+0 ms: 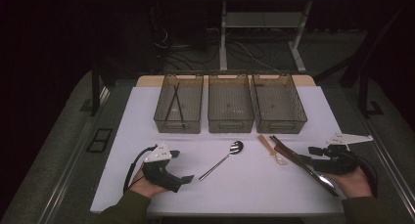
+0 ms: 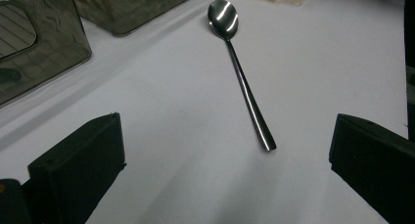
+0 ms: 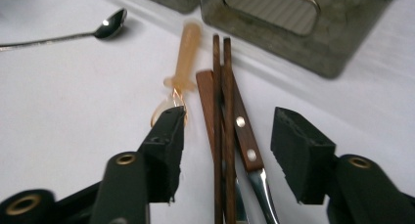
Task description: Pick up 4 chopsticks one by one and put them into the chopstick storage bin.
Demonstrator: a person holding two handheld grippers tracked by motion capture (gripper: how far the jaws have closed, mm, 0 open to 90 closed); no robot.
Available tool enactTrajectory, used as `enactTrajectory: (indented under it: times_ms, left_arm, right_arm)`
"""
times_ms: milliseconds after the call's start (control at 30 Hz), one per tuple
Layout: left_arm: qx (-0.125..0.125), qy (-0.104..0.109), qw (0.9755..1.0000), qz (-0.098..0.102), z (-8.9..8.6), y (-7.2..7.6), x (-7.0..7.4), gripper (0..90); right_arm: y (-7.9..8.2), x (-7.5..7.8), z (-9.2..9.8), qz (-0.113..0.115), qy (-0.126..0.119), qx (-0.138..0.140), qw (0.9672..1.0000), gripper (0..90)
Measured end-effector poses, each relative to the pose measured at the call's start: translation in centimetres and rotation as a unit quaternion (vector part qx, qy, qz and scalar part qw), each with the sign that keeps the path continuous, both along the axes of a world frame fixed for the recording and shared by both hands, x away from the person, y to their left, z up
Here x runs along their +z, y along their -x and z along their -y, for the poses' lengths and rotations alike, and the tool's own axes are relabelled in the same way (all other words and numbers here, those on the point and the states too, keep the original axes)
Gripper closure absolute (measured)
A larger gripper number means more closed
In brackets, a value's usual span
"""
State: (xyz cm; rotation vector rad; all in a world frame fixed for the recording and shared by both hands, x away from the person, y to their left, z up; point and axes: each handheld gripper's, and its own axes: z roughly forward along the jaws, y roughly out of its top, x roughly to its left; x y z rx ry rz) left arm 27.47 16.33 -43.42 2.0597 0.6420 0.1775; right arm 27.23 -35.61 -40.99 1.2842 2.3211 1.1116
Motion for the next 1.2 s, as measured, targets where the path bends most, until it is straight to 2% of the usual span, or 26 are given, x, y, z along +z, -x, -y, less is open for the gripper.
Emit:
enactTrajectory:
  times_ms: [233, 533, 1200]
  left_arm:
    - [0.000, -0.001, 1.0000, 0.000, 0.0, 0.0, 0.0, 0.0]
    - [0.000, -0.001, 1.0000, 0.000, 0.1, 0.0, 0.0, 0.0]
    - [-0.002, -0.004, 1.0000, 0.000, 0.1, 0.0, -0.1, 0.0]
  right_arm:
    - [0.7, -0.8, 0.9, -0.022, 0.011, 0.001, 0.9997, 64.0]
    - [0.5, -1.3, 0.6, -0.038, 0.030, 0.016, 0.9987, 74.0]
    - [0.1, -2.0, 0.2, -0.049, 0.043, 0.015, 0.9978, 78.5]
